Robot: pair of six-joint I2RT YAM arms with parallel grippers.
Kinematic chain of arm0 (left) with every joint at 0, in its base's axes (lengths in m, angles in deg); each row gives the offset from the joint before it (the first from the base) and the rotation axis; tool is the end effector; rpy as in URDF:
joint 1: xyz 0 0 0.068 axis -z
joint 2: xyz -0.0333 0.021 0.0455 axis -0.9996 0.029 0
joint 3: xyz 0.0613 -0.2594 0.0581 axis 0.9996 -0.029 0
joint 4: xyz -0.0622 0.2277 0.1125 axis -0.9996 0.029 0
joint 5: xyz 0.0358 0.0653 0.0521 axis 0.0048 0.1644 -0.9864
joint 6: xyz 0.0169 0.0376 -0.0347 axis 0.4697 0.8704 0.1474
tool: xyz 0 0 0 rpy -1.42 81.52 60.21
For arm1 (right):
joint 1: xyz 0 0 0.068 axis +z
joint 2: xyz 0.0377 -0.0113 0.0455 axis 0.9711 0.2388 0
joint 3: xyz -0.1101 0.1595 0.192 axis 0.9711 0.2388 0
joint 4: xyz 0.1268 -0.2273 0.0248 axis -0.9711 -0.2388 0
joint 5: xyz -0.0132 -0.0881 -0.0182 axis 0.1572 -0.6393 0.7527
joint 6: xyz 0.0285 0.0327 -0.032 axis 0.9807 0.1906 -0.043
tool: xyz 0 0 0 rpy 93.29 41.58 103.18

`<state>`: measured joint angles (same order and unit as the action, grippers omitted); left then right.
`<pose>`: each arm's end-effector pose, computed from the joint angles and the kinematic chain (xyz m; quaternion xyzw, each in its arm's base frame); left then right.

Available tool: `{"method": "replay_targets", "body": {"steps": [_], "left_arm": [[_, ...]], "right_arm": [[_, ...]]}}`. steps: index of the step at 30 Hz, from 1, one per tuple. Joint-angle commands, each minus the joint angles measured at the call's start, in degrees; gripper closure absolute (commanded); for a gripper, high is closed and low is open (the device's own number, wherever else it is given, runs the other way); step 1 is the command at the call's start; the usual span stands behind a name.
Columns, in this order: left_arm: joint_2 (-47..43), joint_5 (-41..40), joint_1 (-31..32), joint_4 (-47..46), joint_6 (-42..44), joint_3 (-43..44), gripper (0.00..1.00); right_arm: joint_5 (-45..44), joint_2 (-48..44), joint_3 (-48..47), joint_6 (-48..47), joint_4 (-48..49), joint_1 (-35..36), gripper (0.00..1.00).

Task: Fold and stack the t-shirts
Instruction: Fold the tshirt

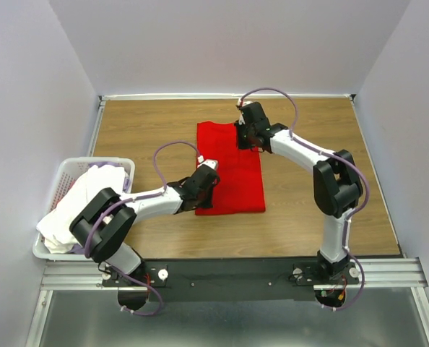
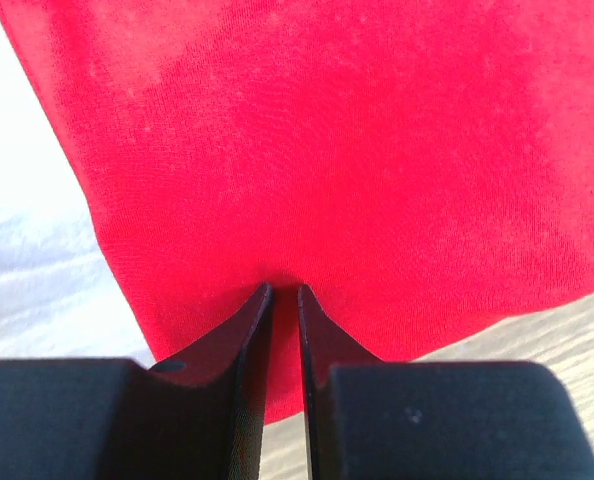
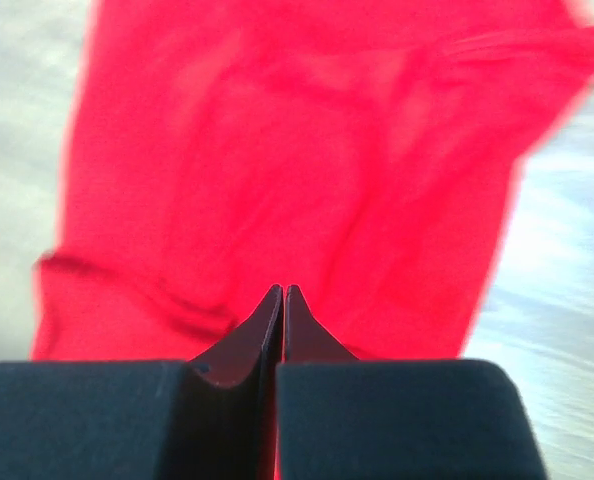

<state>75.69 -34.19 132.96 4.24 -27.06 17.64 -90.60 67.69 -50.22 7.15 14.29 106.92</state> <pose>0.2124 -0.2028 0.1583 0.0864 0.9419 -0.1453 0.2902 0.3915 0.2298 0.2258 -0.1162 0.9138 0.1165 0.3713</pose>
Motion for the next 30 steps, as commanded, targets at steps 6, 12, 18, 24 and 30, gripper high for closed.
{"method": "replay_targets", "body": {"steps": [6,12,18,24,30], "left_arm": [[-2.44,1.22,0.29,5.78,-1.28,-2.11,0.76],[-11.22,-1.50,-0.41,7.37,-3.38,-1.41,0.61],[-15.37,10.40,-5.85,-0.79,-0.75,-6.15,0.76],[-6.33,19.76,-9.19,-6.78,-0.04,-10.46,0.88],[-3.32,18.36,-12.18,-3.27,-2.06,-11.69,0.94]], "right_arm": [[23.84,-8.86,13.77,3.15,4.51,0.20,0.91],[38.16,-15.28,26.15,9.57,9.88,-3.05,0.92],[51.15,-22.58,43.71,13.79,19.69,-6.65,0.91],[56.98,-18.22,57.96,18.09,33.76,-11.66,0.91],[52.70,-13.09,65.01,20.48,39.42,-18.07,0.95]]}}
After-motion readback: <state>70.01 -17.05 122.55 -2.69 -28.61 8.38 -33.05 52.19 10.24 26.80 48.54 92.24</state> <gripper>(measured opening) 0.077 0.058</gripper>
